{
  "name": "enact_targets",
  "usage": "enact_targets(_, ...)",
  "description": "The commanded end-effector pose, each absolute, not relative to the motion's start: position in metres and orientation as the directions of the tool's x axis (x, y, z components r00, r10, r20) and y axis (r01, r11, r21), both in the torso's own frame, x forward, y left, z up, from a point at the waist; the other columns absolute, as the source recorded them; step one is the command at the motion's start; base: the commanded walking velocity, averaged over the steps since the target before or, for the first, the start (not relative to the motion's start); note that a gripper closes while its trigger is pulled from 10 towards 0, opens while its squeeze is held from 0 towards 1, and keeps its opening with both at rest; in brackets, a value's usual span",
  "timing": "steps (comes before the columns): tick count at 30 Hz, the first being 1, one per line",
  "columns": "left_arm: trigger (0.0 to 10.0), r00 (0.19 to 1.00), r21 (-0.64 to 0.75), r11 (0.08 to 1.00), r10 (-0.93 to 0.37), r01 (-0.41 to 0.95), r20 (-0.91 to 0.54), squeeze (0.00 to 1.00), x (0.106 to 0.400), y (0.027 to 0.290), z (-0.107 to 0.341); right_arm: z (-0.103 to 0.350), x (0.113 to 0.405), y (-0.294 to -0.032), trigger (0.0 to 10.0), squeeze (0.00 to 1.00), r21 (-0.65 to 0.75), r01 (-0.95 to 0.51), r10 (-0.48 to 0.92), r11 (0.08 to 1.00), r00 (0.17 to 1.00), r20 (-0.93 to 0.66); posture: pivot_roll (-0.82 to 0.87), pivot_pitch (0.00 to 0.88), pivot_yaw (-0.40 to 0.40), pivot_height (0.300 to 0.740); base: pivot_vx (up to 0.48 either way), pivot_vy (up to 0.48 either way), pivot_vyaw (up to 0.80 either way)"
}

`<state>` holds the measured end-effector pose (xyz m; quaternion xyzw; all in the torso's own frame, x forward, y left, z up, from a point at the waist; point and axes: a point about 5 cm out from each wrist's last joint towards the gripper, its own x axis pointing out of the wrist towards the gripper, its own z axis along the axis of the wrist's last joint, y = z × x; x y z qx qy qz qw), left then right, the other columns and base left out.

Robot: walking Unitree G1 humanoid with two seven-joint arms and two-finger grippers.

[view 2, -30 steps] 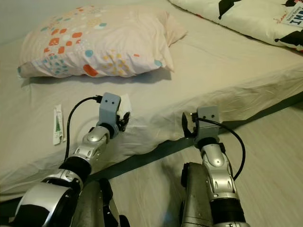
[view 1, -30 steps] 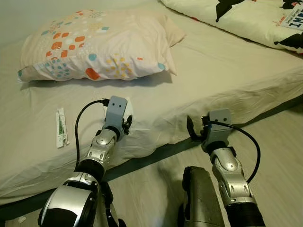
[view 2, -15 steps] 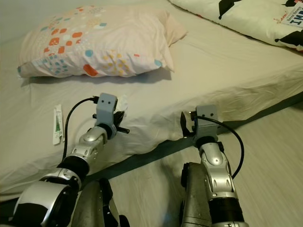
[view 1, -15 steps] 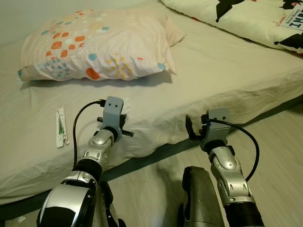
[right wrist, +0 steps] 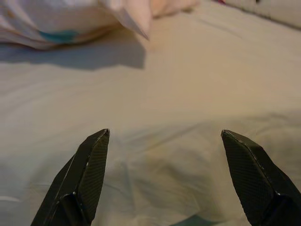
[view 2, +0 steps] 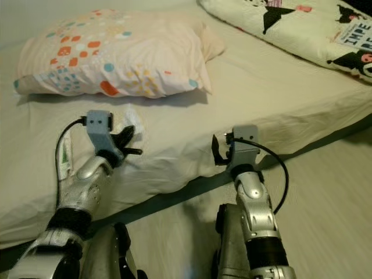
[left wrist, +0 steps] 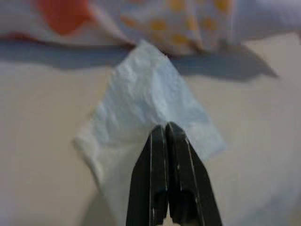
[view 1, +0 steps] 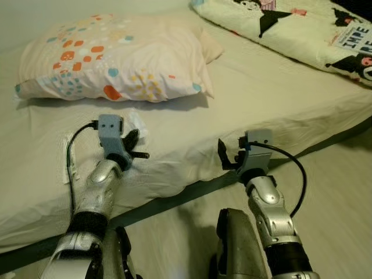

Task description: Clean up the room

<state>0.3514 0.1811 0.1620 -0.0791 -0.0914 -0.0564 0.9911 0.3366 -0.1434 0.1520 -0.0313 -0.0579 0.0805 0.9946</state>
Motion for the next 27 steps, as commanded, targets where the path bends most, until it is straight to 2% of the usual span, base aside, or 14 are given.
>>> enact_targets(1,0.0,0.985,-0.143,0.99,0.027,-0.002,0.17,0.0,0.337,0.205,0.159,0.143,0.335,-0.136,10.0,0.0,-0.07,-0.203,0.209,0.977,0.974,0.086,0.0,0.17,-0.046,0.527,0.0,0.0,0.0)
enact_targets(7,0.0,0.975,-0.06,0.988,0.152,-0.144,0.159,0.0,0.315,0.224,0.148,0.138,0.337,-0.129,10.0,0.0,-0.083,-0.249,0.254,0.965,0.966,0.053,0.02,0.124,-0.086,0.527,0.0,0.0,0.0)
enact_targets(8,6.6,0.969,-0.054,0.979,0.201,-0.195,0.143,0.0,0.306,0.231,0.141,0.135,0.338,-0.124,10.0,0.0,-0.098,-0.273,0.278,0.957,0.96,0.04,0.03,0.109,-0.1,0.527,0.0,0.0,0.0)
enact_targets(9,10.0,0.963,-0.047,0.97,0.242,-0.238,0.116,0.0,0.298,0.235,0.133,0.132,0.338,-0.12,10.0,0.0,-0.114,-0.29,0.295,0.95,0.955,0.028,0.03,0.101,-0.107,0.527,0.0,0.0,0.0)
enact_targets(19,10.0,0.952,0.014,0.953,0.302,-0.303,0.054,0.0,0.279,0.224,0.117,0.111,0.332,-0.121,10.0,0.0,-0.09,-0.277,0.275,0.957,0.961,-0.035,0.02,0.067,-0.106,0.532,0.0,0.0,0.0)
enact_targets(27,10.0,0.96,0.019,0.962,0.27,-0.272,0.069,0.0,0.279,0.21,0.112,0.105,0.328,-0.122,10.0,0.0,-0.075,-0.271,0.269,0.96,0.962,-0.038,0.01,0.051,-0.078,0.557,0.0,0.0,0.0)
